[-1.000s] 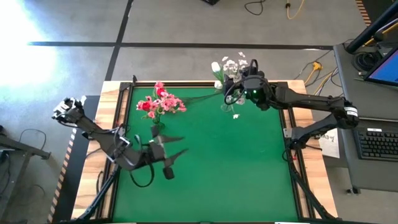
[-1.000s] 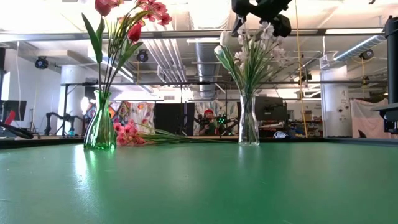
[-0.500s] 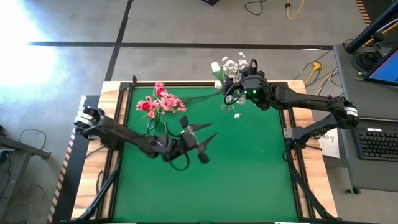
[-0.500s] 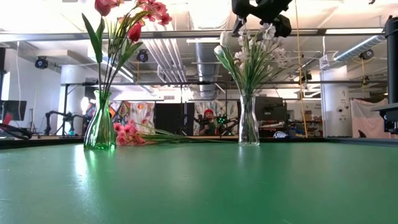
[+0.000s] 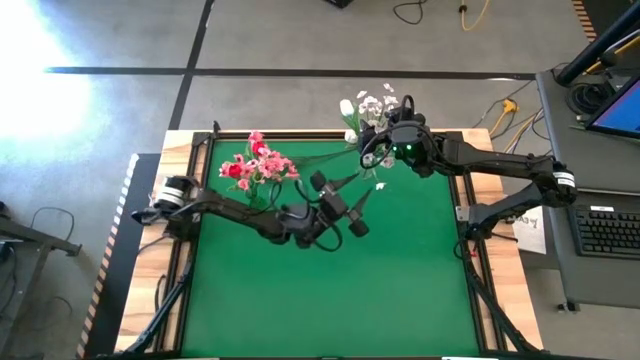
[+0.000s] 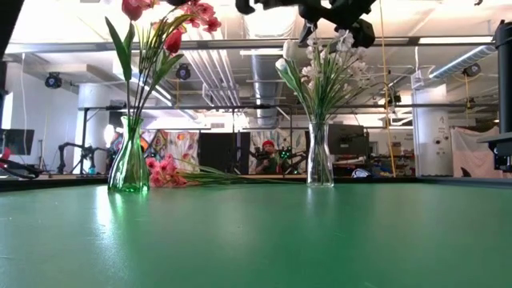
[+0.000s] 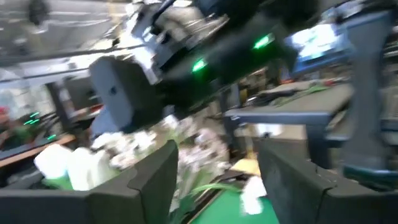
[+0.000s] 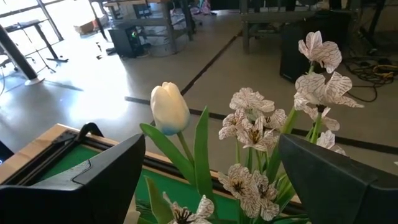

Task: Sort flowers into vase by color
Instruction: Put the white flower into the transparent vase

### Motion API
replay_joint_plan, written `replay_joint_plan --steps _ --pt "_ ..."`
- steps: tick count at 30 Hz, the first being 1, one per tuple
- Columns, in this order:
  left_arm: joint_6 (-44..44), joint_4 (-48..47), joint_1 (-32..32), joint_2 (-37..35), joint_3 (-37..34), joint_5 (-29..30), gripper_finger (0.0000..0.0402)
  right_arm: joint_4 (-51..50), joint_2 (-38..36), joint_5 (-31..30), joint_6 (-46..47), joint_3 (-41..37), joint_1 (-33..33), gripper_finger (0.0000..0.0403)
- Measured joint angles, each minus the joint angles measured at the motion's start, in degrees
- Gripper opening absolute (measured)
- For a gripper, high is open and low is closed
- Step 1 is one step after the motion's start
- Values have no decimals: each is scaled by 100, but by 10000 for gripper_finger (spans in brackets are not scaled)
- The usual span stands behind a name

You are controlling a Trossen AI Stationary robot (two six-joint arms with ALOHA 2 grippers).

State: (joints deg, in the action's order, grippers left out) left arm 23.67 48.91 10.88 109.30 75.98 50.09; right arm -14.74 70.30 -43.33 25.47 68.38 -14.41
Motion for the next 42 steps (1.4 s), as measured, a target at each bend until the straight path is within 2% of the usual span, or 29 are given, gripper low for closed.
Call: replay_joint_plan --steps 3,9,14,21,29,33,42 --pt "-85 153 -104 218 109 177 229 -1 0 2 0 0 0 362" --pt "-39 821 -346 533 116 174 260 -3 0 18 0 0 0 362" --pt "-38 859 -612 581 107 -325 262 -5 7 26 -2 0 2 362" --pt "-122 860 -905 579 107 -768 243 -7 24 28 -2 -2 2 362" --pt "-171 854 -1222 579 107 -915 229 -7 33 28 -2 -2 2 362" --pt "-243 853 -1337 579 105 -1281 223 -4 102 26 -2 -2 2 362" --pt "-618 614 -1538 579 99 -1371 182 37 283 -14 4 -2 -3 362"
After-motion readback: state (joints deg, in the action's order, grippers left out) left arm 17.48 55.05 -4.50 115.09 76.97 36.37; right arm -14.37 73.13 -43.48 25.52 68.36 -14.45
